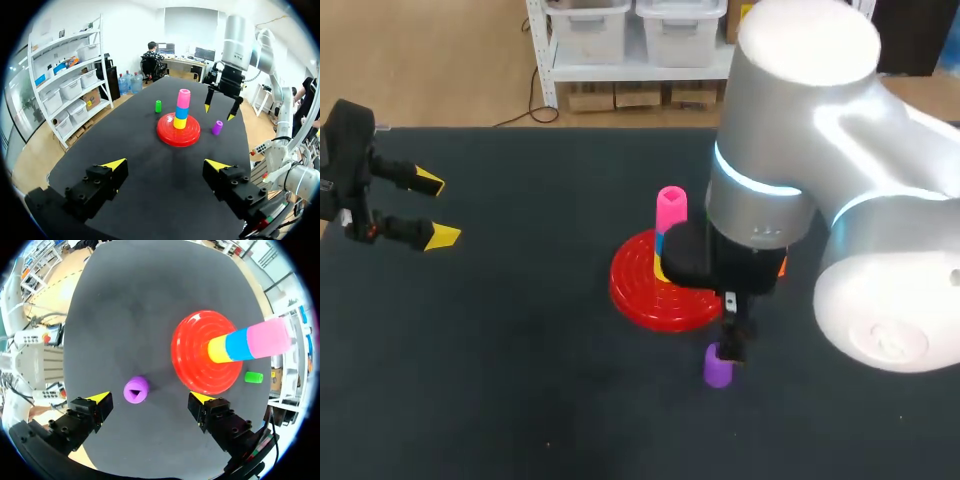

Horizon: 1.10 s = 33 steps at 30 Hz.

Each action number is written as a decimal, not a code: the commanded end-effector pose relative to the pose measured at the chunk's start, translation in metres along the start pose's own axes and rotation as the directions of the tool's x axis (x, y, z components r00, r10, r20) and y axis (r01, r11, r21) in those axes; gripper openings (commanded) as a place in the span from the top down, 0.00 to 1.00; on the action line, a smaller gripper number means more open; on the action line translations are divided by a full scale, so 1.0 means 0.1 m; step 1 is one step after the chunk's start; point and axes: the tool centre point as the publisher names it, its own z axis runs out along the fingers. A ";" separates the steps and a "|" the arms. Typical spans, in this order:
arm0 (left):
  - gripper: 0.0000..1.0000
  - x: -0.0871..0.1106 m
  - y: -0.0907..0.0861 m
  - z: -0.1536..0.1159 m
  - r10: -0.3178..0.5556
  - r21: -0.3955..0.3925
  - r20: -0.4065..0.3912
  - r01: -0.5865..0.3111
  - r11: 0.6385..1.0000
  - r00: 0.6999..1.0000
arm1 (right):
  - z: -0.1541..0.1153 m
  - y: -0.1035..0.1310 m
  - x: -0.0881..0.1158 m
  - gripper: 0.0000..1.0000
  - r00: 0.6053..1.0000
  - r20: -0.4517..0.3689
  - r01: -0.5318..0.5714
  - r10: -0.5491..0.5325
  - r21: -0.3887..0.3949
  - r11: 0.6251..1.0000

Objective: Pick up and stack the cylinders on the red base in this order: pink,purple,orange,green

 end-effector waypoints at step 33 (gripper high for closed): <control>0.00 0.02 0.00 0.01 0.003 -0.001 0.006 -0.003 1.000 1.000 | 0.30 0.15 -0.04 0.81 0.998 -0.055 -0.028 0.025 -0.051 0.998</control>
